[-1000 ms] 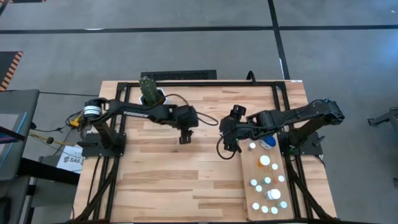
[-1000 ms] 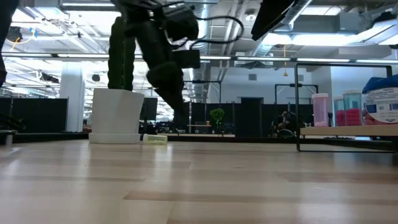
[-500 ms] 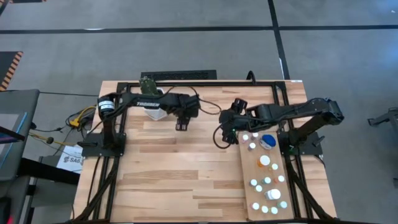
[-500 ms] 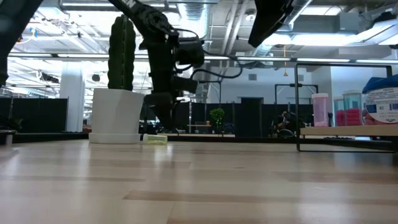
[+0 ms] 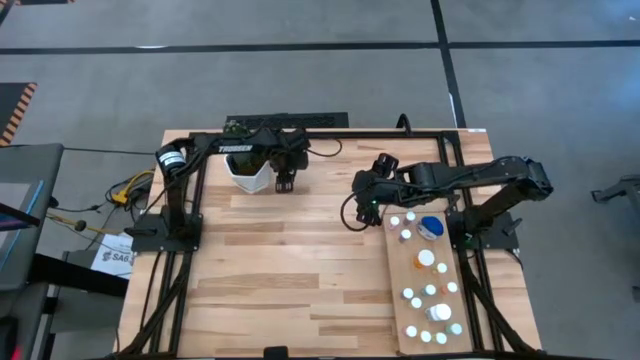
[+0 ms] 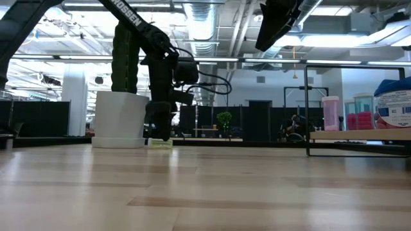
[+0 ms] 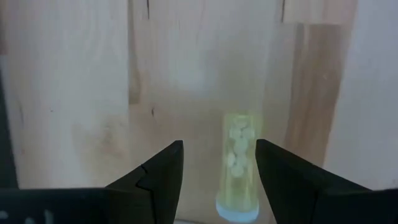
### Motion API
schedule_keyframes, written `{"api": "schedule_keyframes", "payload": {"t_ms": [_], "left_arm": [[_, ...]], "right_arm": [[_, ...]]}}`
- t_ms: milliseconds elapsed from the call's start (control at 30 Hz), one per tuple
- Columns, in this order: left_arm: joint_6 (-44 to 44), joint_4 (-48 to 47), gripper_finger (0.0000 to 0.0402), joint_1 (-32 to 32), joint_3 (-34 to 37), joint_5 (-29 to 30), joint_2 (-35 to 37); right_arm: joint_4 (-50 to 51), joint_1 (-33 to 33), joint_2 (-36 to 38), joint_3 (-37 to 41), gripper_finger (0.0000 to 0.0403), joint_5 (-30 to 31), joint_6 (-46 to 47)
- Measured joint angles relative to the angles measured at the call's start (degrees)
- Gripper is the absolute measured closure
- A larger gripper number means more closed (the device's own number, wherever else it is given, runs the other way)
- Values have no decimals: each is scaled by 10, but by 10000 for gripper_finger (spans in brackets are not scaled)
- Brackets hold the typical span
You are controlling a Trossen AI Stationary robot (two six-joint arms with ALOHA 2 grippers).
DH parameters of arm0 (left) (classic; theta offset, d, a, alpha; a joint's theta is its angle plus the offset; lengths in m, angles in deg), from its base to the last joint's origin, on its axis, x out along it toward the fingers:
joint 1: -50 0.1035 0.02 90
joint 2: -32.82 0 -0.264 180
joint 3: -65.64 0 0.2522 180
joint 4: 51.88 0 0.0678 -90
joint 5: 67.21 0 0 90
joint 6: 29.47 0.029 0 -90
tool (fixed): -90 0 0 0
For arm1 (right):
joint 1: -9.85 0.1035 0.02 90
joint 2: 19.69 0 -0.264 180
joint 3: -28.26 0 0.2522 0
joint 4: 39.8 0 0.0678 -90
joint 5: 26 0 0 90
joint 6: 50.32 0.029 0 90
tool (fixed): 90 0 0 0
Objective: Pick and place medicine bottles onto shelf by color
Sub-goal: Put the yellow pill bottle on the shelf
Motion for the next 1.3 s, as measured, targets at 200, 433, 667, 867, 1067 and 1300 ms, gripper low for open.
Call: {"api": "schedule_keyframes", "payload": {"t_ms": [200, 433, 667, 867, 1067, 1300], "left_arm": [[10, 0, 214, 1, 8, -3, -3], [7, 5, 214, -2, 26, -25, -3], [0, 26, 244, -10, 56, -11, 0], [-6, 26, 298, -16, 59, -4, 0], [-7, 12, 336, -26, 48, 5, -1], [-8, -14, 322, -60, 11, 10, -2]], "right_arm": [[0, 0, 0, 0, 23, 0, -1], [0, 0, 0, 0, 23, 0, -5], [0, 0, 0, 0, 23, 0, -5], [0, 0, 0, 0, 23, 0, -5], [0, 0, 0, 0, 23, 0, -5], [7, 0, 0, 0, 23, 0, -5]]}}
